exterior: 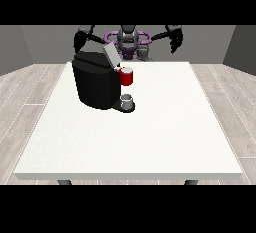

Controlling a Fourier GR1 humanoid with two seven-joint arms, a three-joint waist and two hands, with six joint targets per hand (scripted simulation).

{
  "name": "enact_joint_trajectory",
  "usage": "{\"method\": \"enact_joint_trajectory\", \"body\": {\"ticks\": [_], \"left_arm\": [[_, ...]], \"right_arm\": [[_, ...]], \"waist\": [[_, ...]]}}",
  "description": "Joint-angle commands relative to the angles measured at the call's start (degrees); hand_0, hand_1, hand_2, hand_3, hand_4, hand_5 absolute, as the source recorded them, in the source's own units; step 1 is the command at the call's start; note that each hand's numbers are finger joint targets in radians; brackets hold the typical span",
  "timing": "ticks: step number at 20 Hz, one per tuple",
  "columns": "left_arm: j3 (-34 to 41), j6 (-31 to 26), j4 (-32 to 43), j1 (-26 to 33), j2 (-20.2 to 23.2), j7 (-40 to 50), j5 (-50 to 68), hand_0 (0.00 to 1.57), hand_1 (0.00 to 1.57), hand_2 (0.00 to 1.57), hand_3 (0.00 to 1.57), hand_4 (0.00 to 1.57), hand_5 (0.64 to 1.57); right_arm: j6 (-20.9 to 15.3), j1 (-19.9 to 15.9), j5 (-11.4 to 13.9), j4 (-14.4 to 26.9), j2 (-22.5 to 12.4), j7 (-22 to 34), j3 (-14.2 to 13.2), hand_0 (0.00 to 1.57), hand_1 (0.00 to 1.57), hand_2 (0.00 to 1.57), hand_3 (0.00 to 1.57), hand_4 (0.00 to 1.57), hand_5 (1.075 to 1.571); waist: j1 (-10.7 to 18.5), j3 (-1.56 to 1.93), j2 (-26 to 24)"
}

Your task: Insert the coffee pod into the coffee machine and close the lid

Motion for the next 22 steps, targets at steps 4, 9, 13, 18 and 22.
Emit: {"method": "enact_joint_trajectory", "body": {"ticks": [4,9,13,18,22], "left_arm": [[0.0,-2.5,-3.1,6.3,-1.0,2.6,3.0,0.00,0.00,0.00,0.00,0.40,1.571],[-1.0,-2.1,-8.1,8.4,-1.7,2.8,5.3,0.00,0.00,0.00,0.00,0.46,1.571],[-5.9,-3.0,-13.1,12.0,-2.5,4.9,9.4,0.00,0.00,0.00,0.00,0.40,1.571],[-8.6,-1.0,-20.5,11.3,-2.5,8.3,11.2,0.00,0.00,0.00,0.00,0.38,1.571],[-11.3,-0.5,-24.7,14.3,-2.5,10.1,13.7,0.00,0.00,0.00,0.00,0.35,1.571]], "right_arm": [[6.3,-2.7,-1.9,-5.2,-2.5,2.6,1.9,0.00,0.00,0.00,0.00,0.06,1.571],[7.8,-6.6,-0.1,-6.7,-6.3,1.7,1.8,0.00,0.00,0.00,0.00,0.24,1.571],[6.4,-11.2,-2.5,-3.5,-6.8,6.6,-2.2,0.00,0.00,0.00,0.00,0.00,1.571],[10.4,-15.8,-7.2,-0.3,-9.5,7.3,-5.6,0.00,0.00,0.00,0.00,0.00,1.571],[10.2,-18.3,-9.6,2.7,-8.3,10.5,-6.7,0.00,0.00,0.00,0.00,0.09,1.571]], "waist": [[3.1,0.03,-4.2],[5.0,0.04,-0.9],[7.9,0.05,0.3],[7.2,0.04,5.3],[8.7,0.04,5.7]]}}
